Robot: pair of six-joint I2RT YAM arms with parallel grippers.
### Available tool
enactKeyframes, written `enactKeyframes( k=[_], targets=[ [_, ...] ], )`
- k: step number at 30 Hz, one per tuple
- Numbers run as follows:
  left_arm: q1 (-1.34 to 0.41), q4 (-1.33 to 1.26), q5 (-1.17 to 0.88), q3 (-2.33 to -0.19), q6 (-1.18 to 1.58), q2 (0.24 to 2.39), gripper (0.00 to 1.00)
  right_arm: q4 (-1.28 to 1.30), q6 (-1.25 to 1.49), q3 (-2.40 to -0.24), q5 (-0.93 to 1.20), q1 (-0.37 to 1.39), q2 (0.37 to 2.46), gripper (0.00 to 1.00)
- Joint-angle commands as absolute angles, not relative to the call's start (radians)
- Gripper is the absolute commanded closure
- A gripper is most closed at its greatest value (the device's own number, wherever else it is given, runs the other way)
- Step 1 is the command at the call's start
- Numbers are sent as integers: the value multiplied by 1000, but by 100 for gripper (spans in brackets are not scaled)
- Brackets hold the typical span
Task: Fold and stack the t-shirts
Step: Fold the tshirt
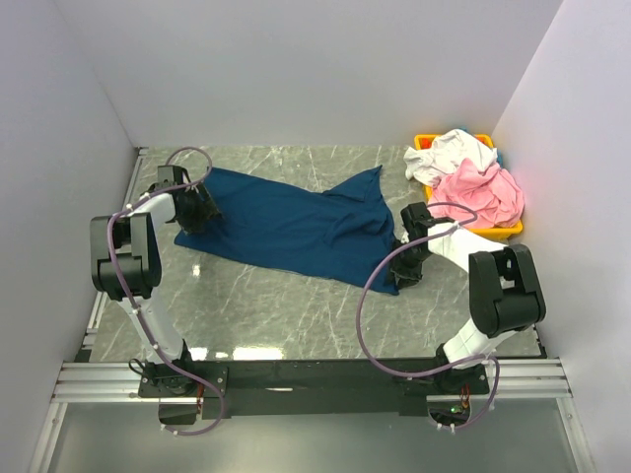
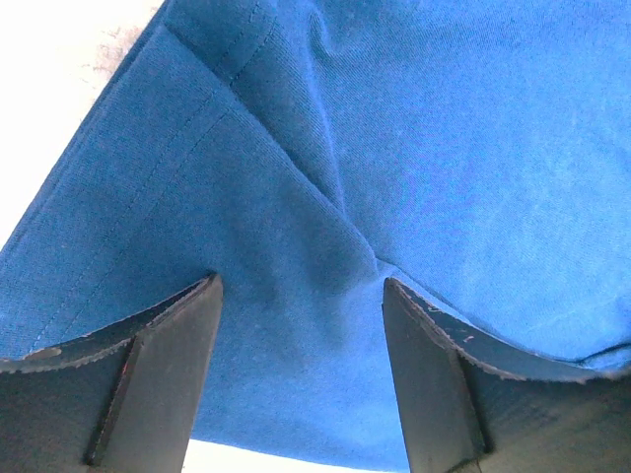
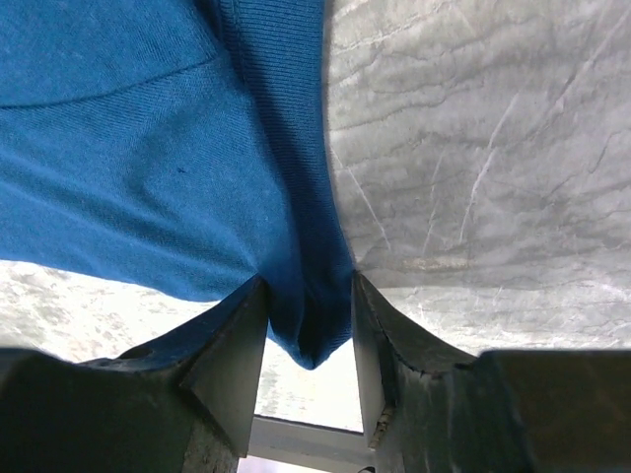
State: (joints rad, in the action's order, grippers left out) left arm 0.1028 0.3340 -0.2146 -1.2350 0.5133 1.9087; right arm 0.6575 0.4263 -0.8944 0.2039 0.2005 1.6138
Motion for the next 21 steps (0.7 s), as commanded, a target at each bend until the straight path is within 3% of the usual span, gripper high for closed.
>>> enactKeyframes(
  k=[1, 7, 15, 18, 21],
  targets=[
    [115, 374, -178, -1200, 486, 1956, 26, 673, 443, -847, 181, 210, 1603, 54],
    [115, 379, -192, -1203, 485, 1937, 26, 729, 445, -847, 150, 215, 1539, 47],
    [117, 380, -189, -1200, 477, 1931, 26, 690, 460, -813, 167, 227, 1539, 47],
    [115, 382, -187, -1198, 472, 1933, 26, 684, 456, -824, 166, 227, 1562, 53],
    [118, 383, -184, -1195, 472, 1933, 26, 683, 451, -839, 175, 225, 1583, 67]
  ],
)
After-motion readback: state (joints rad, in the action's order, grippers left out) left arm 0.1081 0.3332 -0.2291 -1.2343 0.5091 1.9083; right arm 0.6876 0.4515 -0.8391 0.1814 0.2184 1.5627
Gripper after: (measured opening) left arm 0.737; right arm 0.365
